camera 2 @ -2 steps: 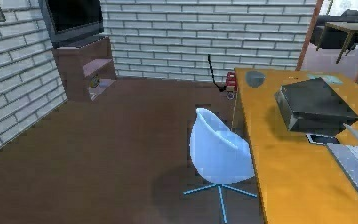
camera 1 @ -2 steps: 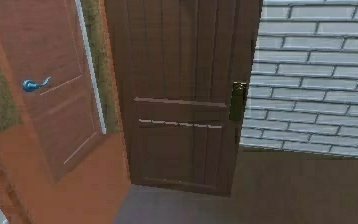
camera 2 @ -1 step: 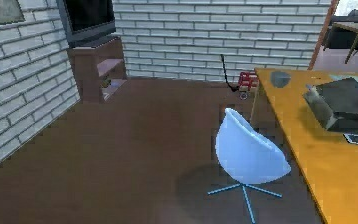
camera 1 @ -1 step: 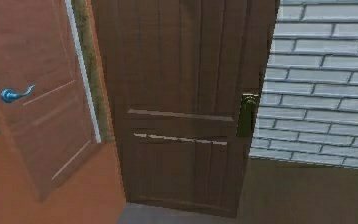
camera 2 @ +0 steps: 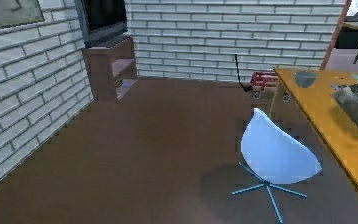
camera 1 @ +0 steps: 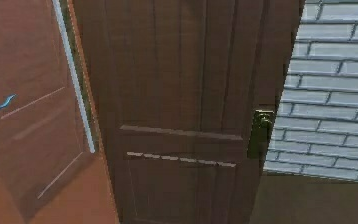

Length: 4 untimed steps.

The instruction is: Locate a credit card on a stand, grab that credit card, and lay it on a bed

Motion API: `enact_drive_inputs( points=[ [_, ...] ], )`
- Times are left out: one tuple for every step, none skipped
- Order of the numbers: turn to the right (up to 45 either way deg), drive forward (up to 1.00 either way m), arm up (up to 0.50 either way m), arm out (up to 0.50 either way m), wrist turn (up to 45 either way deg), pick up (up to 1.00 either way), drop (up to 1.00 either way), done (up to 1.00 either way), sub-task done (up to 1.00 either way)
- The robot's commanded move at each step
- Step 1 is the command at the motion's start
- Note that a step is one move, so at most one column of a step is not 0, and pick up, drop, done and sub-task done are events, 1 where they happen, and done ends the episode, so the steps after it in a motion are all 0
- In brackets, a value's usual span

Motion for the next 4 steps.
enact_drive_inputs(
  points=[
    [45.0, 0.00, 0.00, 0.00, 0.0, 0.00, 0.00, 0.00, 0.00],
    [33.0, 0.00, 0.00, 0.00, 0.0, 0.00, 0.00, 0.00, 0.00],
    [0.0, 0.05, 0.00, 0.00, 0.0, 0.00, 0.00, 0.00, 0.00],
    [-45.0, 0.00, 0.00, 0.00, 0.0, 0.00, 0.00, 0.00, 0.00]
  ],
)
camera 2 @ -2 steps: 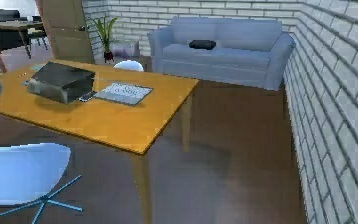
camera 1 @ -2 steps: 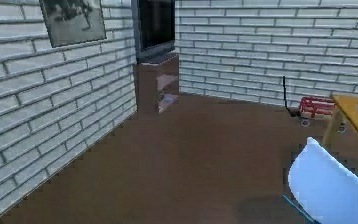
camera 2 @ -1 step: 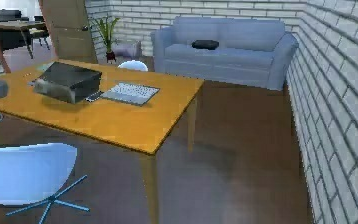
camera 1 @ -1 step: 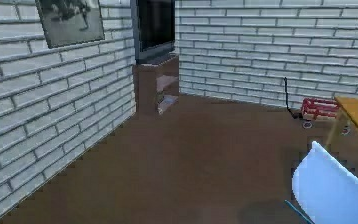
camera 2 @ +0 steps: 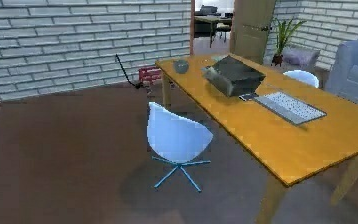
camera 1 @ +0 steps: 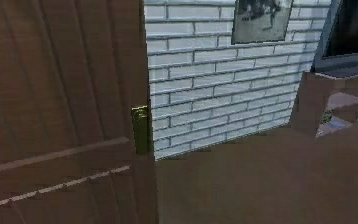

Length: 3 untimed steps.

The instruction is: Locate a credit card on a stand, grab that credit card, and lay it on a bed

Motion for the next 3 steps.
enact_drive_inputs(
  points=[
    [-42.0, 0.00, 0.00, 0.00, 0.0, 0.00, 0.00, 0.00, 0.00],
    [0.0, 0.10, 0.00, 0.00, 0.0, 0.00, 0.00, 0.00, 0.00],
    [-33.0, 0.00, 0.00, 0.00, 0.0, 0.00, 0.00, 0.00, 0.00]
  ],
)
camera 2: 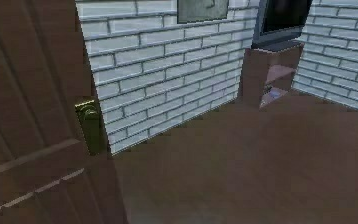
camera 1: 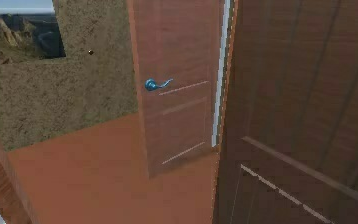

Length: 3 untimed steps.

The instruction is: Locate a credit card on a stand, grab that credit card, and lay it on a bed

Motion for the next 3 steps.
enact_drive_inputs(
  points=[
    [0.0, 0.45, 0.00, 0.00, 0.0, 0.00, 0.00, 0.00, 0.00],
    [-42.0, 0.00, 0.00, 0.00, 0.0, 0.00, 0.00, 0.00, 0.00],
    [0.0, 1.00, 0.00, 0.00, 0.0, 0.00, 0.00, 0.00, 0.00]
  ],
)
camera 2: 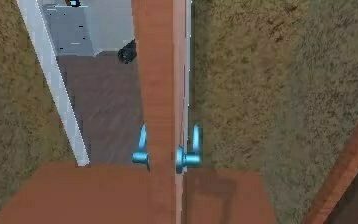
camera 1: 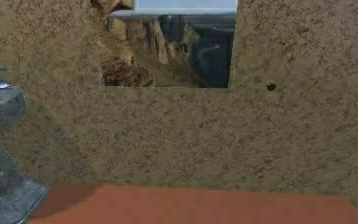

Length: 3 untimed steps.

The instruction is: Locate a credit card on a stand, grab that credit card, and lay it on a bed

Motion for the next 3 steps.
enact_drive_inputs(
  points=[
    [42.0, 0.00, 0.00, 0.00, 0.0, 0.00, 0.00, 0.00, 0.00],
    [0.0, 0.55, 0.00, 0.00, 0.0, 0.00, 0.00, 0.00, 0.00],
    [36.0, 0.00, 0.00, 0.00, 0.0, 0.00, 0.00, 0.00, 0.00]
  ],
)
